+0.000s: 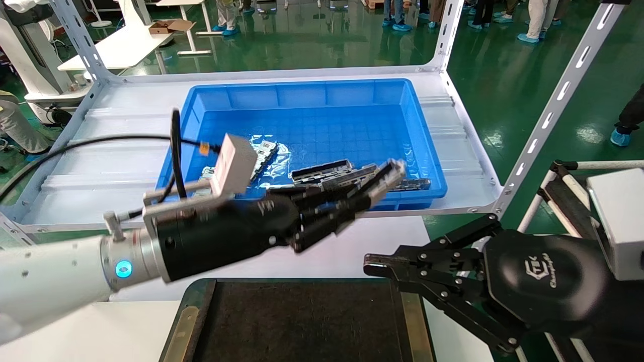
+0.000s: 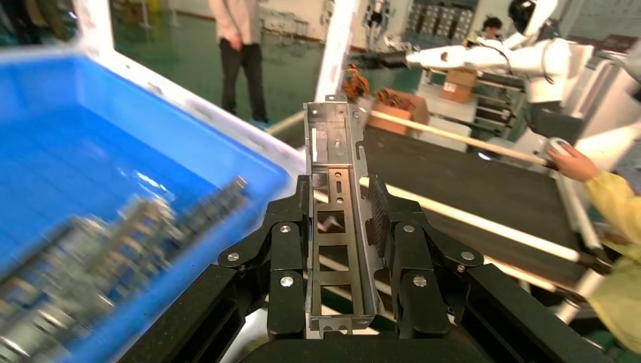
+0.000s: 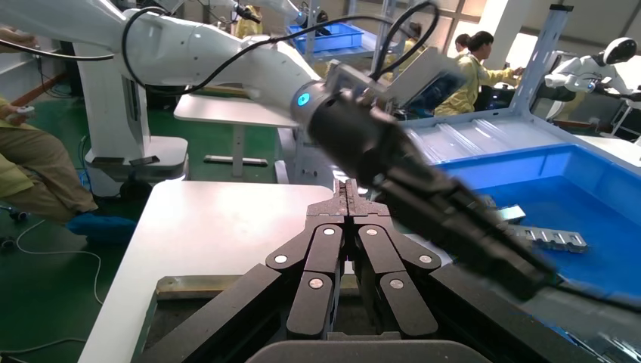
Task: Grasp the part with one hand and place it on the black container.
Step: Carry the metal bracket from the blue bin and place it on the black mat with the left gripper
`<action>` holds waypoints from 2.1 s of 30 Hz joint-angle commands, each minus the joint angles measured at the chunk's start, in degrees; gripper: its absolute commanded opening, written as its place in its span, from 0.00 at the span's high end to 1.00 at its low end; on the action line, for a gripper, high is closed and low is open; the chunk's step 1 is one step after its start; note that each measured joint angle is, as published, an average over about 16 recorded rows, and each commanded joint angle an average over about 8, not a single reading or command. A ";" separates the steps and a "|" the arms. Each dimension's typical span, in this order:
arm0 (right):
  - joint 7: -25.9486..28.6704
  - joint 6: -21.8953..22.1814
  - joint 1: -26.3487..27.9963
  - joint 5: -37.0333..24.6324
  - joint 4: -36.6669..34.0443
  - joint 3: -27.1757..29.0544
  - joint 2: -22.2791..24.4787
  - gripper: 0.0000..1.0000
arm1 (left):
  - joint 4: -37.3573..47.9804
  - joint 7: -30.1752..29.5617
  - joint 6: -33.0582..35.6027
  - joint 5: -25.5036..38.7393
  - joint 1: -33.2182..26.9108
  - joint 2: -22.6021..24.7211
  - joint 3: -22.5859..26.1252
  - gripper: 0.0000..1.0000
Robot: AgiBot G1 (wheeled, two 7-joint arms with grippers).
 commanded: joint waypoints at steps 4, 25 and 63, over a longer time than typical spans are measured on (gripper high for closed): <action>0.00 0.00 0.00 0.00 0.00 -0.01 0.00 1.00 | -3.14 -0.34 -1.12 -0.08 4.06 -1.50 1.09 1.00; -0.01 0.01 0.01 0.02 0.00 -0.03 0.01 1.00 | -2.61 -3.94 -21.23 2.14 20.45 2.98 8.23 1.00; -0.03 0.03 0.02 0.04 0.00 -0.07 0.03 1.00 | 8.48 -9.02 -61.76 -0.46 25.42 26.81 12.62 1.00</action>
